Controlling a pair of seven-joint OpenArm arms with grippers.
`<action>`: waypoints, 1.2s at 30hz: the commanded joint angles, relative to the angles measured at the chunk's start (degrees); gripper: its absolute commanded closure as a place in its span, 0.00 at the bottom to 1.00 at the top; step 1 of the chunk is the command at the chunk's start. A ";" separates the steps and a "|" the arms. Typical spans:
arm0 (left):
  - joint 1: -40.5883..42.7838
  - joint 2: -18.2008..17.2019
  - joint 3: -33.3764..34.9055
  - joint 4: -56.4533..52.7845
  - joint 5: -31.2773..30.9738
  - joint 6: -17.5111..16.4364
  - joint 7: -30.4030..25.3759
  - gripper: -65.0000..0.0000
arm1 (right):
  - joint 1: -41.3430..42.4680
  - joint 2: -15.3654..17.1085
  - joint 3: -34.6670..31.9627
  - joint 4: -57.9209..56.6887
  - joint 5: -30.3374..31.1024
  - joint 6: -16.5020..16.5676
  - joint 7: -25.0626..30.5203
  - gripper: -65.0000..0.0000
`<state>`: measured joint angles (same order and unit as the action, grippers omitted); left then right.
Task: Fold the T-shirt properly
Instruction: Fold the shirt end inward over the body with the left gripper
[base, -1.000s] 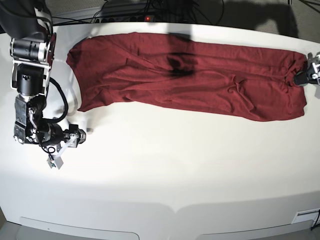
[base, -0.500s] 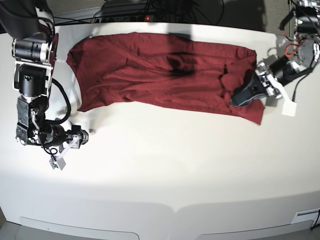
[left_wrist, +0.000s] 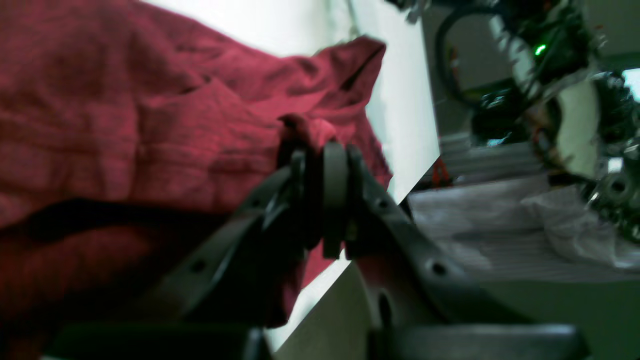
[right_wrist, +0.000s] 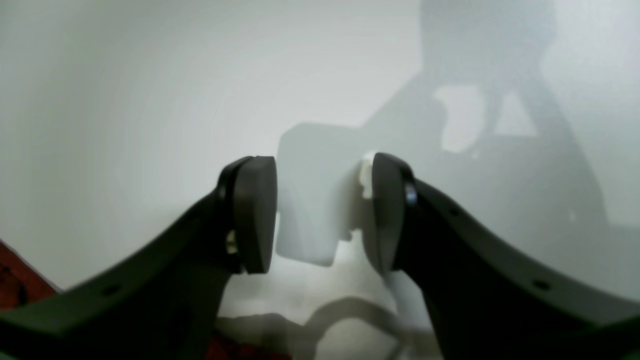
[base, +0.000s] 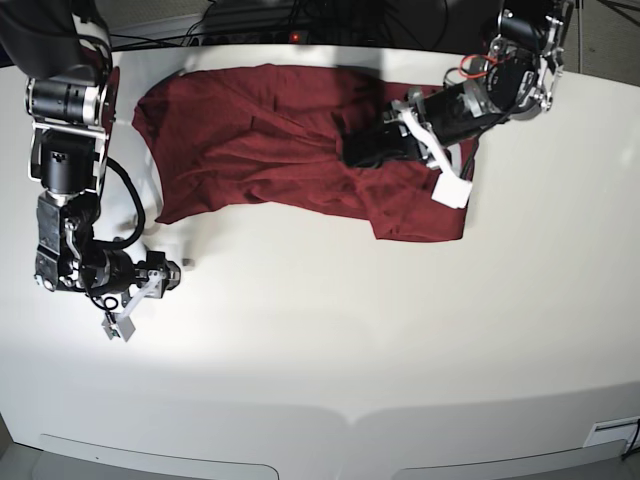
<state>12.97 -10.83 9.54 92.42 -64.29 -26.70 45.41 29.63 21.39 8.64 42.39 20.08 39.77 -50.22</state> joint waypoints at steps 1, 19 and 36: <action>-1.01 0.63 0.22 1.11 -2.19 -0.72 -0.52 0.91 | 0.85 0.17 -0.02 0.35 0.04 0.23 -1.16 0.52; -8.17 -4.63 0.74 1.33 9.09 -0.72 -0.11 0.53 | 0.85 0.20 -0.02 0.35 0.02 0.23 -1.09 0.52; -4.28 -4.44 -1.90 1.27 32.54 10.49 -11.82 0.53 | 0.83 0.20 -0.02 0.35 0.02 0.23 -1.25 0.52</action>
<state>9.52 -15.03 7.86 92.64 -31.07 -16.01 35.20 29.63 21.12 8.64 42.39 20.53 39.77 -50.19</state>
